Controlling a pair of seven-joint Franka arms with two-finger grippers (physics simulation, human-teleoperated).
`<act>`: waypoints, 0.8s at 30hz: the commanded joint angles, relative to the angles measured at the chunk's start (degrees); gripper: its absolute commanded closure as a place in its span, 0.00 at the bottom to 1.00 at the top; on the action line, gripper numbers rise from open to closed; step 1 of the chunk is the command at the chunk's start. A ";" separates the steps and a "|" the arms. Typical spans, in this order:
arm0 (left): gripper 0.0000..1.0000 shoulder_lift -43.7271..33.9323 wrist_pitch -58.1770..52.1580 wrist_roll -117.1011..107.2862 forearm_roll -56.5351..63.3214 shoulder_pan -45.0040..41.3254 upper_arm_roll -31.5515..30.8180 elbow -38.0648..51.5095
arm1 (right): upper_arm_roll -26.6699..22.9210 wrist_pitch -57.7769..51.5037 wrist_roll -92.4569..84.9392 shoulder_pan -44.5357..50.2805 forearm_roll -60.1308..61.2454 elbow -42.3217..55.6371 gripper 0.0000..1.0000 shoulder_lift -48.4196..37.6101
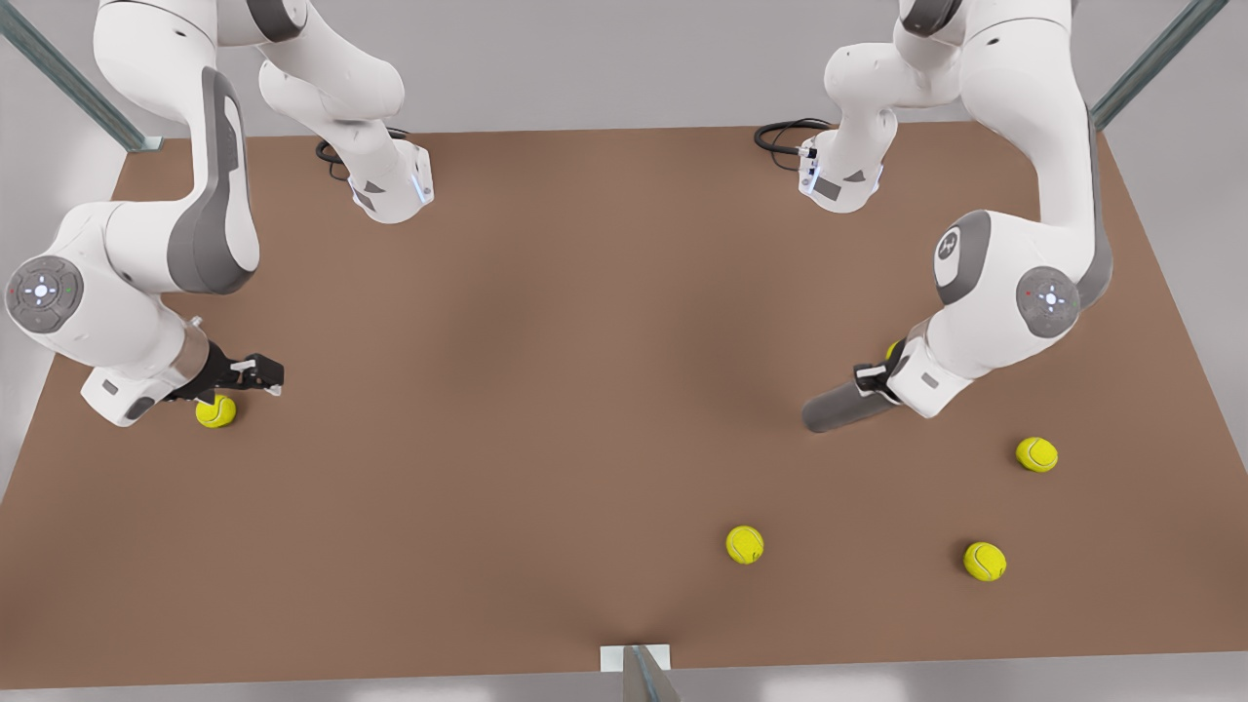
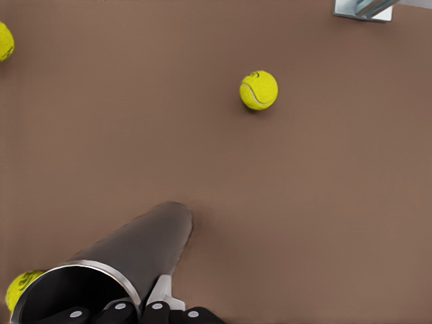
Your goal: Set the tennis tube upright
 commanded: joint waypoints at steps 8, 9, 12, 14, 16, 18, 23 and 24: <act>0.79 8.26 2.00 0.01 9.48 -1.20 0.13 2.90 | 0.00 -0.17 -0.07 0.00 0.00 0.00 0.00 -0.01; 0.79 9.05 2.00 0.01 9.48 -1.55 0.22 3.25 | 0.00 -0.17 -0.07 -0.09 0.00 0.00 0.00 0.00; 0.79 10.20 2.09 -0.43 10.36 -1.99 0.31 3.25 | 0.00 0.09 -0.07 -0.09 0.00 -0.17 0.00 0.08; 0.79 10.72 2.09 -0.69 10.36 -2.16 0.31 3.60 | 0.00 0.00 -0.07 -0.09 0.00 -0.26 0.00 0.08; 0.79 10.72 2.09 -0.69 10.27 -2.08 0.31 3.69 | 0.00 0.00 0.01 0.09 0.00 -0.26 0.00 0.00; 0.79 10.99 2.09 -0.78 9.92 -1.99 0.31 4.13 | 0.00 0.09 0.01 0.09 0.00 -0.17 0.00 0.08; 0.79 11.43 2.09 -0.78 9.39 -1.99 0.31 4.92 | 0.00 0.09 0.10 0.00 0.00 -0.17 0.00 0.26; 0.76 11.43 2.09 -0.60 9.39 -1.90 0.31 4.92 | 0.00 0.18 0.10 0.00 0.00 -0.26 0.00 0.26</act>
